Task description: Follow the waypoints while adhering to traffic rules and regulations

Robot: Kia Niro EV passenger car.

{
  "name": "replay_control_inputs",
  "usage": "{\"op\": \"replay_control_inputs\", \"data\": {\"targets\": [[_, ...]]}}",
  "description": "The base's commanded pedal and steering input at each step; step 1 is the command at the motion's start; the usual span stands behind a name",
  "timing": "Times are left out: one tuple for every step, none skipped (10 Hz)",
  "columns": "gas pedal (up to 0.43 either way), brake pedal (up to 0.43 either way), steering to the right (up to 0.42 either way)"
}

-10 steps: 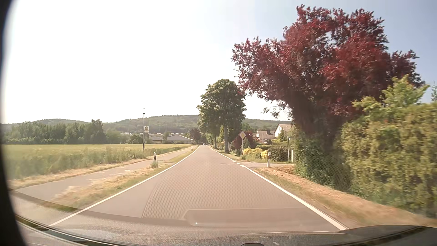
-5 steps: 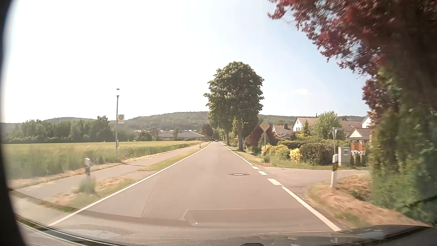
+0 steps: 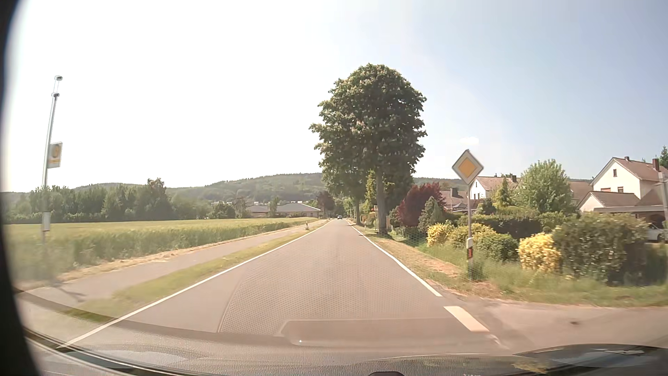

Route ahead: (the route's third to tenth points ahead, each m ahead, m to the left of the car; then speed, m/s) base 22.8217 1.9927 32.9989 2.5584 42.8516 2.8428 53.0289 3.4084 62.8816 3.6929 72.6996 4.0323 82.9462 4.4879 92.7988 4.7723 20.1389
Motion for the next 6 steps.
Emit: {"op": "replay_control_inputs", "data": {"targets": [[0.287, 0.0, -0.012], [0.287, 0.0, -0.012], [0.287, 0.0, -0.012], [0.287, 0.0, -0.012], [0.287, 0.0, -0.012], [0.287, 0.0, -0.013]]}}
